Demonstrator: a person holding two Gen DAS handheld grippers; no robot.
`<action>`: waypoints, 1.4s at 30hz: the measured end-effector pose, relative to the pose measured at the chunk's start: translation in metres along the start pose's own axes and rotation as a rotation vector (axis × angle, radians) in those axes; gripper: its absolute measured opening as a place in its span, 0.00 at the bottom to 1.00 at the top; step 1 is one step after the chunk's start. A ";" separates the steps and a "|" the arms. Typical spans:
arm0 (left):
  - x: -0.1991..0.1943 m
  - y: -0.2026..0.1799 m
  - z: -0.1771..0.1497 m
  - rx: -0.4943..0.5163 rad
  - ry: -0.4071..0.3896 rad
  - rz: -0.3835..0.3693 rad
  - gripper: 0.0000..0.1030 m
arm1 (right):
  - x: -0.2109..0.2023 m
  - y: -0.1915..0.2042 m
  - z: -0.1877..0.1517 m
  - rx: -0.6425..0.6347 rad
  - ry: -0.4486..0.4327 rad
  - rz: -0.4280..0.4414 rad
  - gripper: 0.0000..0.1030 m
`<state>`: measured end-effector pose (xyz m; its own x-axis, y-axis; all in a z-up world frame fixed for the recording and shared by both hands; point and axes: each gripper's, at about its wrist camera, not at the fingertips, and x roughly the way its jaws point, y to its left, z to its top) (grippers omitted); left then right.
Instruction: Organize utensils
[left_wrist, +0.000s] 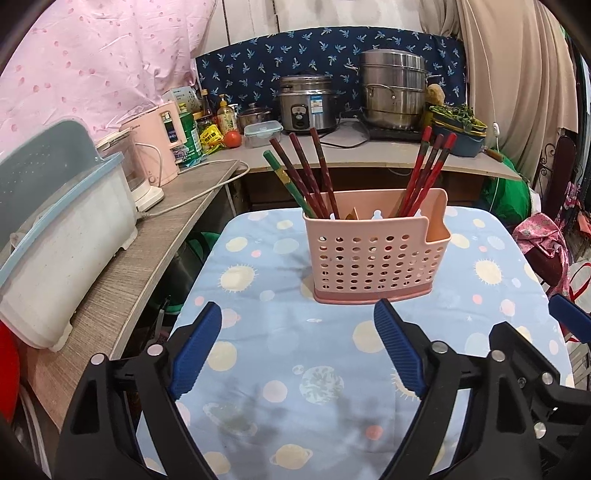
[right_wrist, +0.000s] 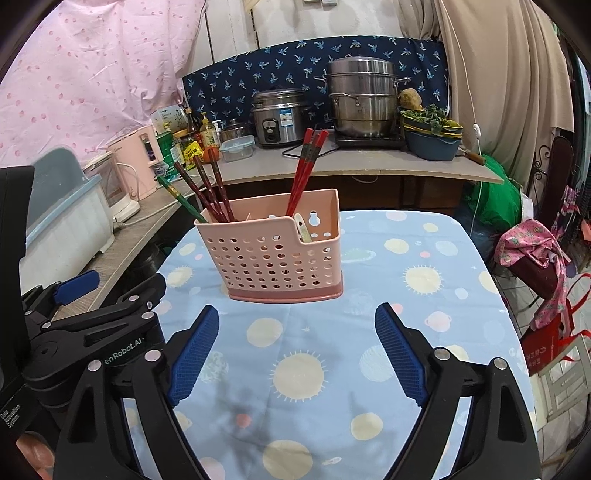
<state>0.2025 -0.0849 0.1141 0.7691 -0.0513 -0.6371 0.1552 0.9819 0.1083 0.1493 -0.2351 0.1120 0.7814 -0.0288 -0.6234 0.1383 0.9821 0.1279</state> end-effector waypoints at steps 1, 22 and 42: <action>0.000 0.001 -0.001 -0.001 0.001 -0.001 0.84 | 0.000 0.000 -0.001 0.000 0.001 -0.005 0.83; -0.009 -0.006 -0.023 0.037 0.004 0.033 0.89 | -0.008 -0.006 -0.022 0.020 0.003 -0.065 0.94; -0.016 -0.005 -0.028 0.026 0.005 0.055 0.90 | -0.012 -0.005 -0.031 0.017 0.014 -0.060 0.94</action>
<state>0.1719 -0.0834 0.1021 0.7736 0.0036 -0.6337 0.1290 0.9782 0.1630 0.1205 -0.2341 0.0951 0.7625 -0.0851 -0.6413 0.1952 0.9754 0.1026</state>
